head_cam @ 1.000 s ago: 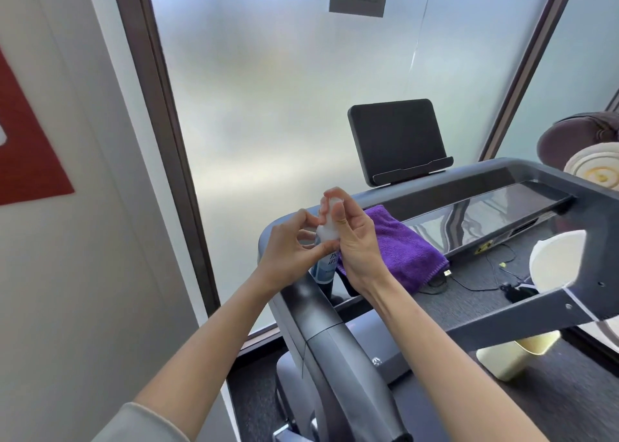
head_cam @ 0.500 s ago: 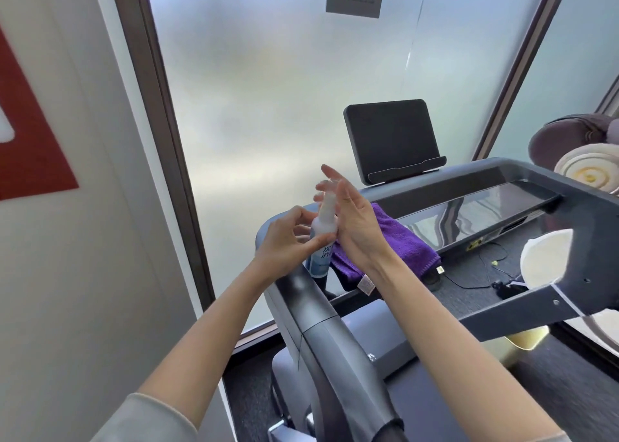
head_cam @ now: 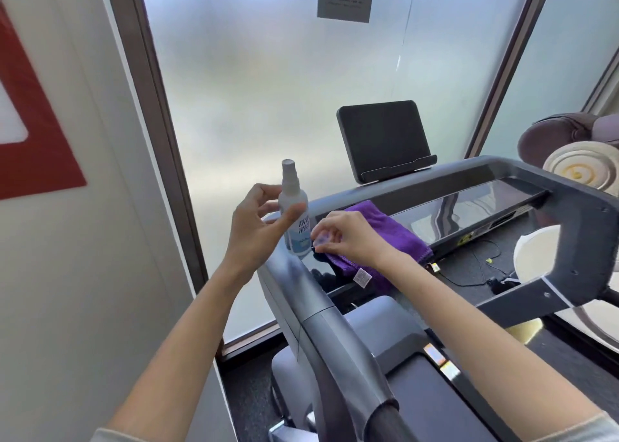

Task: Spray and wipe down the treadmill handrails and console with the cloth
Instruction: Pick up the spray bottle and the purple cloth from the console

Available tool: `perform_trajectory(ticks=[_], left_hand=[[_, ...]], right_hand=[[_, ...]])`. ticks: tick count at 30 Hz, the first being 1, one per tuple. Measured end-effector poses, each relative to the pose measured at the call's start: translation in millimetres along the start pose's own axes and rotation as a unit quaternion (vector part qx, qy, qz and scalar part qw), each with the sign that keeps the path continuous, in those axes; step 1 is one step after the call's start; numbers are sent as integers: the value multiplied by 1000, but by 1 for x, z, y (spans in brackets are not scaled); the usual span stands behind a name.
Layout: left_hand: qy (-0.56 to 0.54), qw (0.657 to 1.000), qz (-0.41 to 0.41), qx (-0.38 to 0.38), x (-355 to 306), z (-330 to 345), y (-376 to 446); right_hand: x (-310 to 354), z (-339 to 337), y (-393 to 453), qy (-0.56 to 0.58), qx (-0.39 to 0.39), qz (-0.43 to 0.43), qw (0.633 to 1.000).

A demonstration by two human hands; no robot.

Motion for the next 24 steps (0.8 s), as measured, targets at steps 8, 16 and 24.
perform_trajectory(ticks=[8, 16, 24], left_hand=[[18, 1000, 9, -5, 1, 0, -6], [14, 1000, 7, -1, -1, -1, -12], [33, 999, 15, 22, -3, 17, -19]], right_hand=[[-2, 33, 1, -55, 99, -3, 994], [13, -5, -7, 22, -88, -21, 996], [81, -52, 6, 332, -296, -5, 895]])
Point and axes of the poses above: each hand's wrist, its own y-axis towards the middle knuckle, its own z-axis out of the palm, x = y × z, the point moved 4 cm from there along y, towards the middle knuckle, and after that the axes turned 15 degrees about -z, right-handed, at the moved point
